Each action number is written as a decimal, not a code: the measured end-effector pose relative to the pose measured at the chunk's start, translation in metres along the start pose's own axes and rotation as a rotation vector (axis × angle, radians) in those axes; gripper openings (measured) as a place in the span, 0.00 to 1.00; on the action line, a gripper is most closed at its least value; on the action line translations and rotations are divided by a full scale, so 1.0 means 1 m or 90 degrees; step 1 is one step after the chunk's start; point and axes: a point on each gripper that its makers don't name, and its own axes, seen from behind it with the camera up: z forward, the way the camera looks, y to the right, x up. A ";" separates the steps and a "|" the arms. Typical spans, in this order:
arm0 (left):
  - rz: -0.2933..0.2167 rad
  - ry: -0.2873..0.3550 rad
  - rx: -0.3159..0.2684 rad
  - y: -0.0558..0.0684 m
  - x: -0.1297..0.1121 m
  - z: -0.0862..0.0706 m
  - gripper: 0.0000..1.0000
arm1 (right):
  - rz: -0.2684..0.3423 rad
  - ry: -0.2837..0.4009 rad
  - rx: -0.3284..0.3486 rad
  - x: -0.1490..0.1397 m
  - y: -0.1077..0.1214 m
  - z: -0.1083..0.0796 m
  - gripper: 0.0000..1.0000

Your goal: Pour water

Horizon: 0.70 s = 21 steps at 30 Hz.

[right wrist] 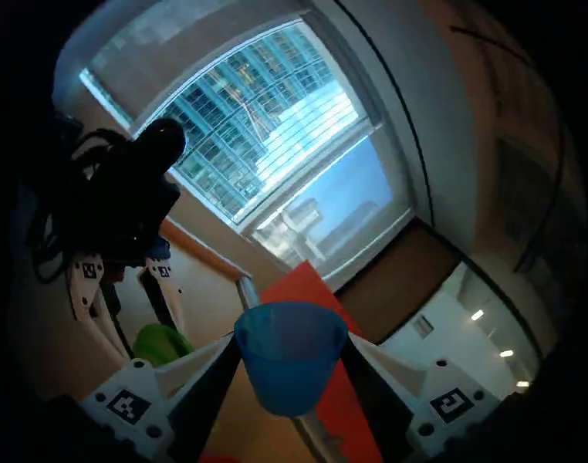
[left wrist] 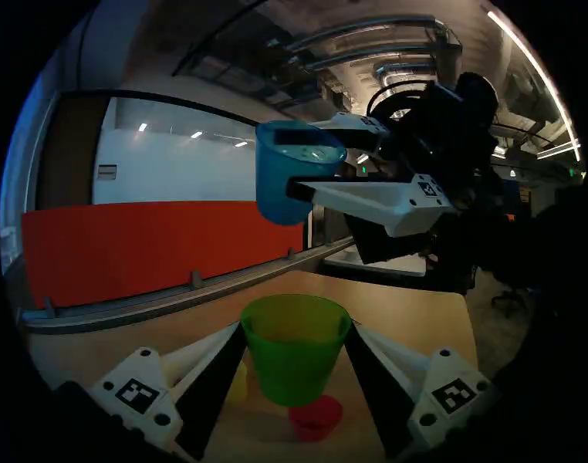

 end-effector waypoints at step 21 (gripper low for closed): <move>0.004 -0.004 0.010 -0.005 0.000 0.000 0.87 | 0.386 0.048 0.058 0.021 -0.017 -0.009 0.90</move>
